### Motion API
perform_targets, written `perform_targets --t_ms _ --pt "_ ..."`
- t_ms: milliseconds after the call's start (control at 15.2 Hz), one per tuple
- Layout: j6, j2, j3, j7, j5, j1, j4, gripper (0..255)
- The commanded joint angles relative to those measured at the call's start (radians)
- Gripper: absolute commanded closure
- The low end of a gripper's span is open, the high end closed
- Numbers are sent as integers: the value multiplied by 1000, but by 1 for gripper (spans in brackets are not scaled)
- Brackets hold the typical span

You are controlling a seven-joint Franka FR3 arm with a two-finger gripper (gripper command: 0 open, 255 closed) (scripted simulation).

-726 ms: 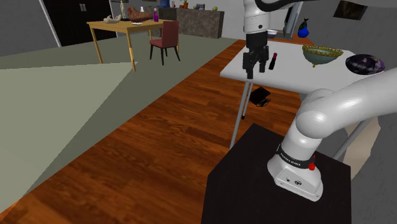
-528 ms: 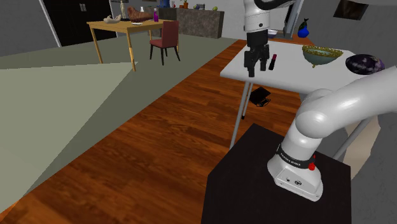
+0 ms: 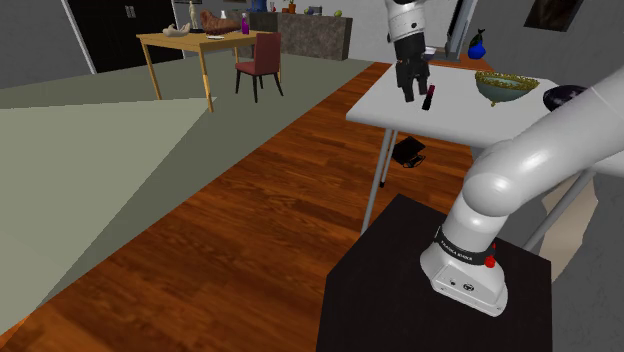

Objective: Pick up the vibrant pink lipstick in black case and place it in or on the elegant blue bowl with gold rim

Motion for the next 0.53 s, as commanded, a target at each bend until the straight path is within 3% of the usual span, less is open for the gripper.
perform_targets --t_ms 0,264,462 --pt "-32 73 -42 -76 -34 -8 70 0" --pt "-89 232 -114 -224 -87 -23 224 0" --pt "-72 228 -121 -232 -96 -28 198 0"
